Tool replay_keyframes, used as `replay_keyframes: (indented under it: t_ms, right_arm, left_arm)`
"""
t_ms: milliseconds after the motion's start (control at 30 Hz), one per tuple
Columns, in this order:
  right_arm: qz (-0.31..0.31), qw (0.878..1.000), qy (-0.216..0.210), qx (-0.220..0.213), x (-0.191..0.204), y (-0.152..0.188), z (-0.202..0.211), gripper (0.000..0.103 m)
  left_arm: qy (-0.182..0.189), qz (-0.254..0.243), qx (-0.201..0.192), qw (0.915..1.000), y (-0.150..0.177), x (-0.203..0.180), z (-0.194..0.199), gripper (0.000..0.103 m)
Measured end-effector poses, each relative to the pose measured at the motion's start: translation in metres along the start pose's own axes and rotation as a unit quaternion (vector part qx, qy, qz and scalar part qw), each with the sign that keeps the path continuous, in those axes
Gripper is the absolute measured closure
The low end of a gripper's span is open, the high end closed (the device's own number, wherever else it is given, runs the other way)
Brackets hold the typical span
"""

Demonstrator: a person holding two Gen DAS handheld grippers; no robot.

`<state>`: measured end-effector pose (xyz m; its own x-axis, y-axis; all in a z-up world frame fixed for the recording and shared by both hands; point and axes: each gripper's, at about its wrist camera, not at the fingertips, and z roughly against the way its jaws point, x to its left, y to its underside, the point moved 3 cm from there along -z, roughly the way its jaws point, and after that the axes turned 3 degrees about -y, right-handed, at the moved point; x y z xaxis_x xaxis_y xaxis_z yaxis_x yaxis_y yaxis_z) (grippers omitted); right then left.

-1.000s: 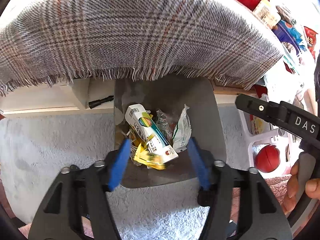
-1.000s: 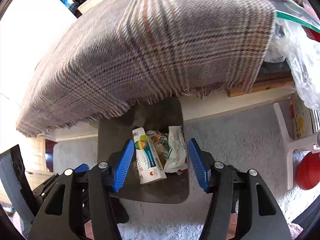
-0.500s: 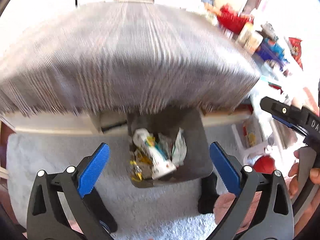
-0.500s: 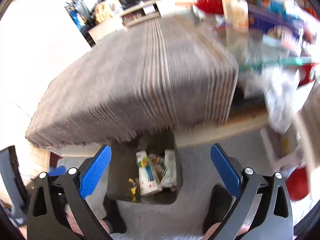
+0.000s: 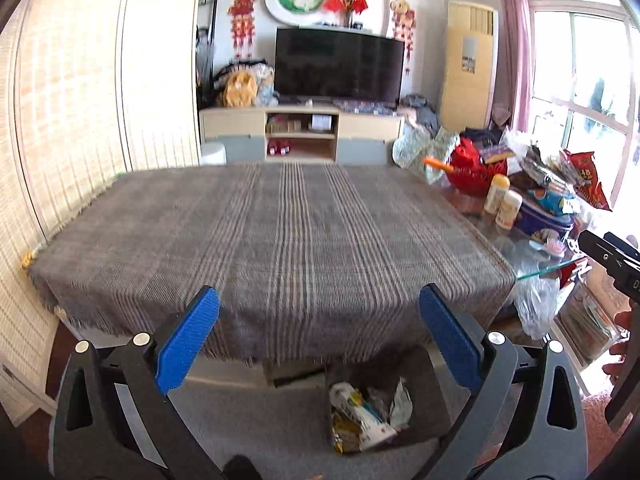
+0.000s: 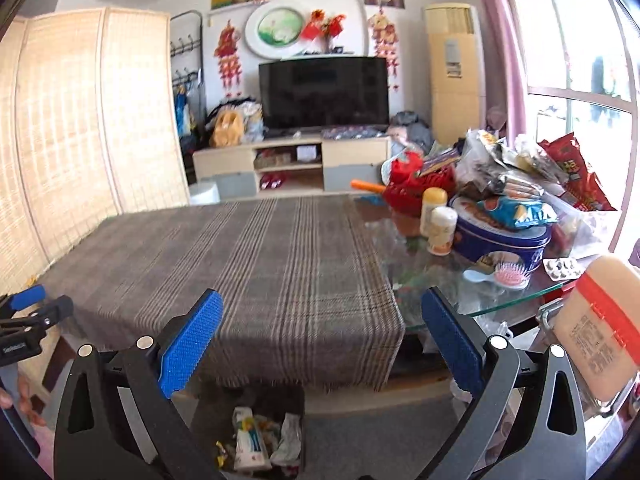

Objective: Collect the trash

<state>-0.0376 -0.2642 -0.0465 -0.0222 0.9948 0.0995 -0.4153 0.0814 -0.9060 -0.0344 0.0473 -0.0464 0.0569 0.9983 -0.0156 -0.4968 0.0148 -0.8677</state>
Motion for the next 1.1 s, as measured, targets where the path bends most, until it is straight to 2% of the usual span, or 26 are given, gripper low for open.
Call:
replay_keyframes:
  t_ms: [200,500,600,1100]
  right_arm:
    - [-0.019,1.0,0.004,-0.017,-0.012,0.007,-0.005,0.003]
    - [-0.022,0.999,0.017,0.02,-0.012,0.028,-0.026,0.003]
    - [-0.018,0.999,0.026,0.019,-0.012,0.03,-0.026,0.003]
    - [-0.019,0.999,0.03,0.031,-0.014,0.034,-0.03,0.003]
  left_arm:
    - [-0.007,-0.003,-0.054,0.9985,-0.002,0.0,0.009,0.008]
    - [-0.003,-0.01,-0.01,0.9999,0.023,-0.003,-0.017,0.008]
    - [-0.005,-0.009,-0.002,0.9999,0.027,-0.002,-0.021,0.008]
    - [-0.004,-0.012,-0.004,0.9999,0.028,-0.01,-0.025,0.008]
